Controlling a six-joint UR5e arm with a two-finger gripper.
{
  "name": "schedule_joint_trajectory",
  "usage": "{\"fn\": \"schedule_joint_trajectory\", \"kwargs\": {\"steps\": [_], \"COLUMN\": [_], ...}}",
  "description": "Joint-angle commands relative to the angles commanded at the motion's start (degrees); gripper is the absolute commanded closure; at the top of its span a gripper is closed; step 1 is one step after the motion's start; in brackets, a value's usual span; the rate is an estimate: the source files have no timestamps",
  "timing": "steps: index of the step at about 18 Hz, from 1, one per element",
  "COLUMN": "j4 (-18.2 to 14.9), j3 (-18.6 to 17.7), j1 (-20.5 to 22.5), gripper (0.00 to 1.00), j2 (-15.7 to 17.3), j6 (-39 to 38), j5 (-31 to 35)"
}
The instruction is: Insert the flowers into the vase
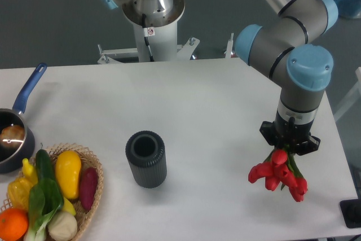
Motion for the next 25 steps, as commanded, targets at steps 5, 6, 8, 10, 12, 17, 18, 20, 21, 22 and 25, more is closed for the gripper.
{"fn": "schedule_joint_trajectory", "kwargs": {"steps": [5, 6, 8, 10, 12, 17, 18, 20, 21, 22, 25], "j4": [0.3, 0.4, 0.4, 0.5, 2.0, 5.6, 6.5, 7.6, 7.7, 7.8, 8.1], "j3": [0.2, 0.2, 0.1, 0.1, -0.2, -4.5, -5.8, -8.0, -8.8, -9.8, -12.4], "j1": [0.2, 0.7, 1.5, 1.9, 1.9, 2.3, 3.0, 4.6, 5.4, 6.0, 7.4], "gripper": [1.0, 1.0, 1.0, 1.0, 1.0, 1.0, 1.0, 1.0, 1.0, 1.0, 1.0], "j2": [0.4, 0.8, 2.3, 3.8, 5.2, 9.2, 9.5, 10.9, 11.7, 12.1, 14.4], "j6": [-0.7, -1.3, -4.1, -4.6, -4.6, -5.0, -5.1, -5.6, -6.1, -6.3, -6.2], "j5": [-2.7, -5.0, -10.3, -14.4, -19.7, -36.8, -40.6, -48.5, -52.0, -55.2, -63.7]}}
